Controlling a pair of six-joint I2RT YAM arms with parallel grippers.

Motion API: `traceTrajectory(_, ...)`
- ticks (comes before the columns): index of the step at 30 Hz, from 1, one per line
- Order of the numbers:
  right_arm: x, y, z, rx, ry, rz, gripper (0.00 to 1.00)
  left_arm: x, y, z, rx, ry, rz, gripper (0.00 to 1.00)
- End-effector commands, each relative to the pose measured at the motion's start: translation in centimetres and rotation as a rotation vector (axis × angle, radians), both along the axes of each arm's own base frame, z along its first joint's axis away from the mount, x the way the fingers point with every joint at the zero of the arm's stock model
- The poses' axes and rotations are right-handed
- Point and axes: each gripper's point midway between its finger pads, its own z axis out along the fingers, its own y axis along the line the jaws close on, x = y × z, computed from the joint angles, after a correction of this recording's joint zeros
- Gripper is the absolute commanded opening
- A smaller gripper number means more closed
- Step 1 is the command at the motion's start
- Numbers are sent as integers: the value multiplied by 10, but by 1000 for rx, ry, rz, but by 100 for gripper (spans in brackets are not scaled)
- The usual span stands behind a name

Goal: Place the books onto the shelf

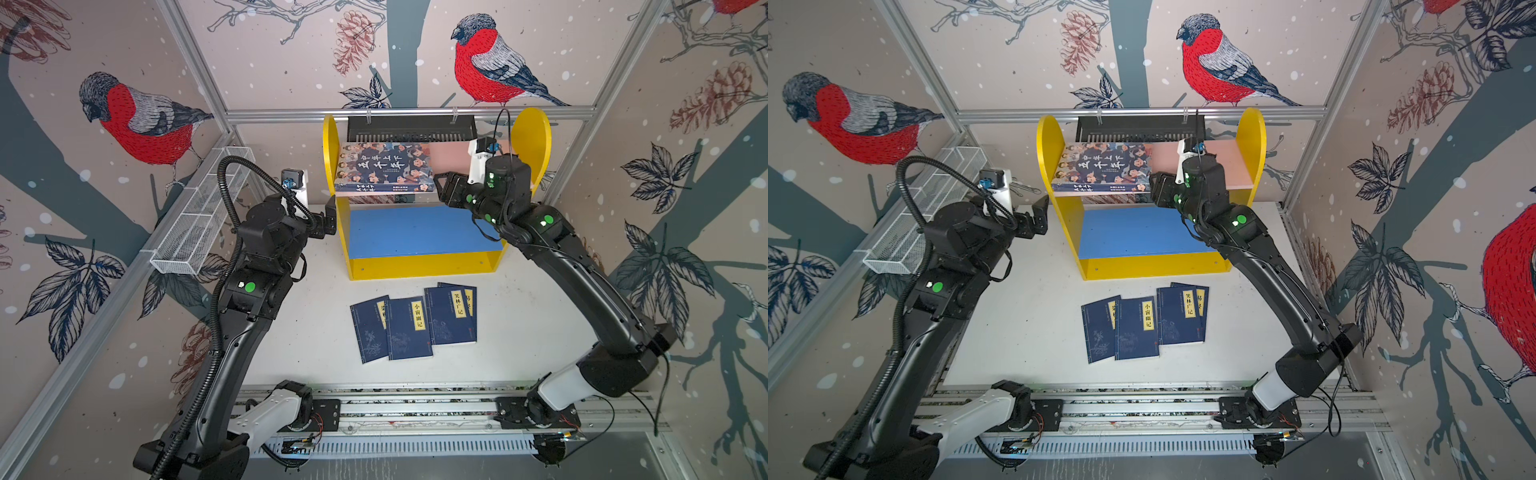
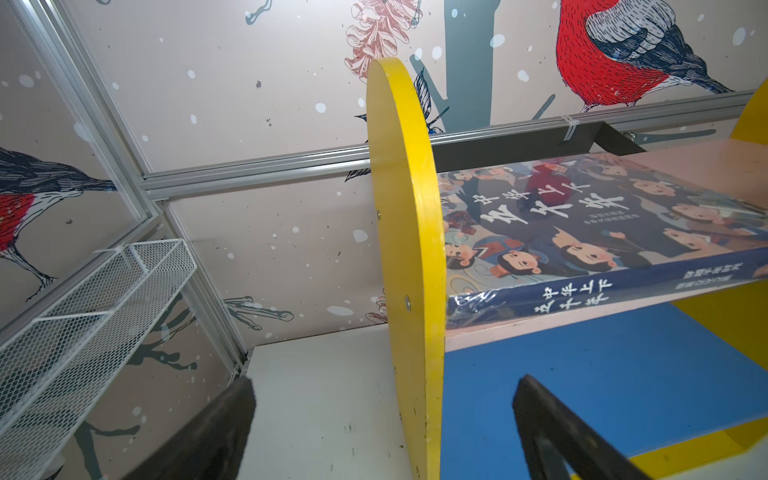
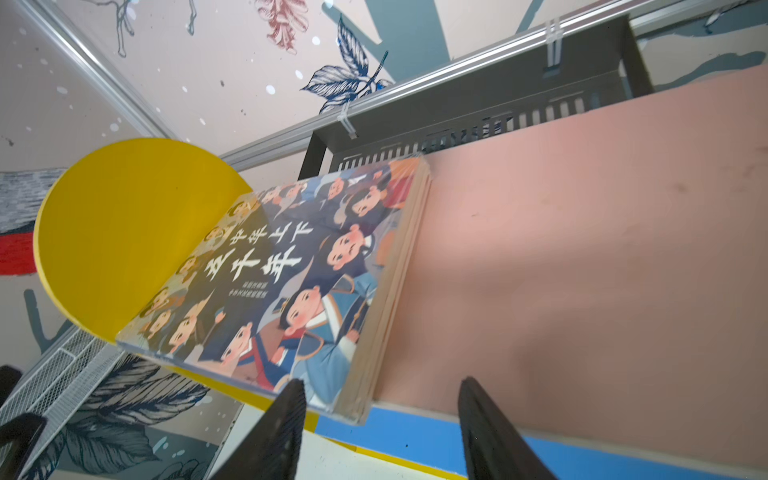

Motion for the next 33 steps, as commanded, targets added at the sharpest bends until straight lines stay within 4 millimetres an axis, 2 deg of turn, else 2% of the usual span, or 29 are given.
traceTrajectory(1, 2, 7, 12, 63, 2, 66, 60, -9, 8, 12, -9, -9, 28, 97)
traceTrajectory(6, 17, 12, 14, 94, 47, 101, 61, -18, 11, 28, -20, -25, 30, 97)
traceTrajectory(10, 28, 19, 5, 115, 112, 137, 61, -23, 11, 34, -29, -31, 25, 97)
traceTrajectory(16, 39, 28, -8, 121, 167, 166, 61, -28, 10, 37, -34, -38, 10, 97)
traceTrajectory(33, 52, 40, -17, 171, 211, 250, 61, -27, 7, 32, -39, -29, -9, 97)
